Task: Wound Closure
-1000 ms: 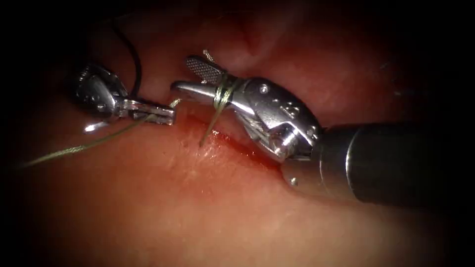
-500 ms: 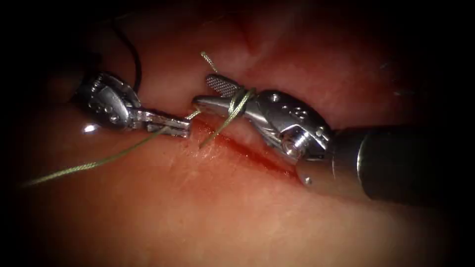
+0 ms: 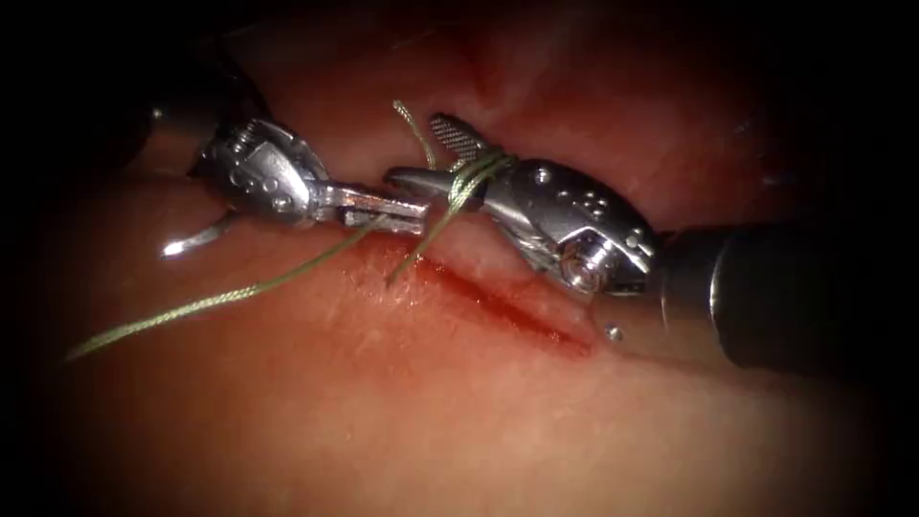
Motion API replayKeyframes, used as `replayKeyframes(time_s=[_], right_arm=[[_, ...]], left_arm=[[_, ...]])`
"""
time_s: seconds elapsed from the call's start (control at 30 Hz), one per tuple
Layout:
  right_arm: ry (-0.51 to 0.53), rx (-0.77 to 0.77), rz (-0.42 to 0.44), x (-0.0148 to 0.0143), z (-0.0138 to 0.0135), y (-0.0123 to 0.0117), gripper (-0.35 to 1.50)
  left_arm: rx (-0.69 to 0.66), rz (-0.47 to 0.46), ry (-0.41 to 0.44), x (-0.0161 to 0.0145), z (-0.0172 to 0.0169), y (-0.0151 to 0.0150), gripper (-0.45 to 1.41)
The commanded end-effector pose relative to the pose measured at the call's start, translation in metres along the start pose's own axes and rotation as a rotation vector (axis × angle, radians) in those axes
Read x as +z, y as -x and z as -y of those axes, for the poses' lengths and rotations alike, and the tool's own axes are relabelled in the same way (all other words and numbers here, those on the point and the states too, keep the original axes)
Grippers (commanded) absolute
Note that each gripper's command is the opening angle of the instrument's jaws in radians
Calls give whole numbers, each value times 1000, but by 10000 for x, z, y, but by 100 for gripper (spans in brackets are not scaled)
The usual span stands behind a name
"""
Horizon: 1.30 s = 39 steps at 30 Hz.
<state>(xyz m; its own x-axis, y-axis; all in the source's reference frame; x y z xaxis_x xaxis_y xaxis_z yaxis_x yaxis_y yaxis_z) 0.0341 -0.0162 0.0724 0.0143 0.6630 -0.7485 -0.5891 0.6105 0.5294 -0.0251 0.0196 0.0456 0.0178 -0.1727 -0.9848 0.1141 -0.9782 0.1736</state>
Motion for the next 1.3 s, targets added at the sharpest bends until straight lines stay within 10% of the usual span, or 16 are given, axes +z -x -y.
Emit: replayKeyframes(time_s=[0.03, 1.0, 1.1, 1.17, 1.3], right_arm=[[-3, -9, 11, 14, 3, 7, 72], [153, -129, 161, 43, -3, 28, 72], [153, -129, 167, 43, -2, 28, 34], [146, -125, 168, 41, -2, 24, -35], [149, -166, 160, 33, 0, 10, -35]], left_arm=[[-4, 0, -1, 4, 2, 7, -45], [-10, 4, -1, -5, 11, 22, -45], [-10, 6, -3, -5, 11, 22, -45], [-10, 6, -3, -5, 11, 22, -45], [-16, 5, -1, -6, 10, 22, -45]])
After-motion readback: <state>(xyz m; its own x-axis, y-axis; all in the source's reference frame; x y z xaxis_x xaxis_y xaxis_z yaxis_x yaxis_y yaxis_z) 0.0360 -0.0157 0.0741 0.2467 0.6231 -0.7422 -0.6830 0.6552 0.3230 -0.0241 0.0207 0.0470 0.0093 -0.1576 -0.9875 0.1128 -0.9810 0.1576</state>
